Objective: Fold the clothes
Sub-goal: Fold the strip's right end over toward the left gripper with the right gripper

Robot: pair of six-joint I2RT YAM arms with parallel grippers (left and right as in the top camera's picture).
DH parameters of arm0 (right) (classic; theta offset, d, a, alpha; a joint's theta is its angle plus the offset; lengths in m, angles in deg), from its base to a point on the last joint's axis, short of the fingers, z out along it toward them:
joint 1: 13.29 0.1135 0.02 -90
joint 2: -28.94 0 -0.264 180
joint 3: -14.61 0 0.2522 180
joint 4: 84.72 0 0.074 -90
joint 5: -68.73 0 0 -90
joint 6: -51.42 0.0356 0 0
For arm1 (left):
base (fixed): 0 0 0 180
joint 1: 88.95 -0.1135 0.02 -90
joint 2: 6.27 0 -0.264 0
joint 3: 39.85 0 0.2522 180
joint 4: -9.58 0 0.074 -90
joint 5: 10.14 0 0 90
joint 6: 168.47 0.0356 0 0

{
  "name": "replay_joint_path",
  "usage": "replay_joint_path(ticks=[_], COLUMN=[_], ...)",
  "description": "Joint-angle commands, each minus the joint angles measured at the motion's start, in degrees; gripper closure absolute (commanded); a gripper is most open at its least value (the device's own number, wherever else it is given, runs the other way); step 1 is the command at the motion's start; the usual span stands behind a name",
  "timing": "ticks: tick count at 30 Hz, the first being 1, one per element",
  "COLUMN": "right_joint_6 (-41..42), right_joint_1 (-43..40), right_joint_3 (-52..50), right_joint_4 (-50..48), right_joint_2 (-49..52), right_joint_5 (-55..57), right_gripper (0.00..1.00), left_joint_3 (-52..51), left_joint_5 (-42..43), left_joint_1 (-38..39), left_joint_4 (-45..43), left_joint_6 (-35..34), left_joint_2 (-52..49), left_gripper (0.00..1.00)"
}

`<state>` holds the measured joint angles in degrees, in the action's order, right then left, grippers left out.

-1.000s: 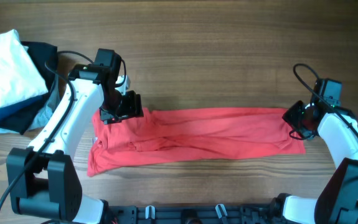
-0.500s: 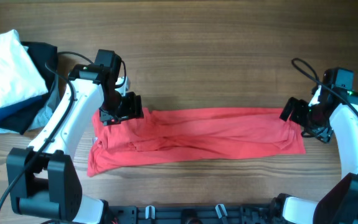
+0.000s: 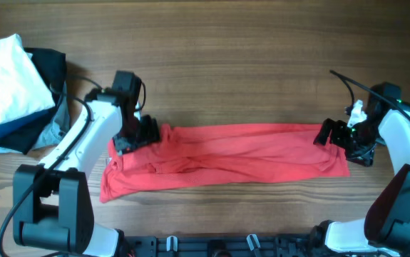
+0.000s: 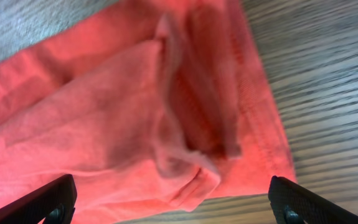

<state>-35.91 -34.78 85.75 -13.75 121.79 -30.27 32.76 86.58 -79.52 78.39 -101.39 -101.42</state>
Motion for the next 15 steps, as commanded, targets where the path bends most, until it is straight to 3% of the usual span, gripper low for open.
replay_joint_path(ticks=[1,8,15], right_joint_6=[-0.2,0.2,-4.3], right_joint_1=[-2.8,-4.8,-4.8], right_joint_3=[0.9,0.9,0.8], right_joint_4=[-0.3,-0.5,-1.9], right_joint_2=[0.7,0.7,0.7], right_joint_5=[-1.4,-2.4,-5.3], right_gripper=[0.0,0.0,0.01], left_joint_3=[-6.2,-11.6,-11.6], left_joint_5=[-1.2,-0.9,-0.8], left_joint_1=[0.2,0.2,0.2], left_joint_4=[-1.5,-0.3,-0.9], left_joint_6=[-2.3,-4.6,-4.5], left_joint_2=[-0.5,-0.5,-0.5], left_gripper=[0.28,0.28,0.27])
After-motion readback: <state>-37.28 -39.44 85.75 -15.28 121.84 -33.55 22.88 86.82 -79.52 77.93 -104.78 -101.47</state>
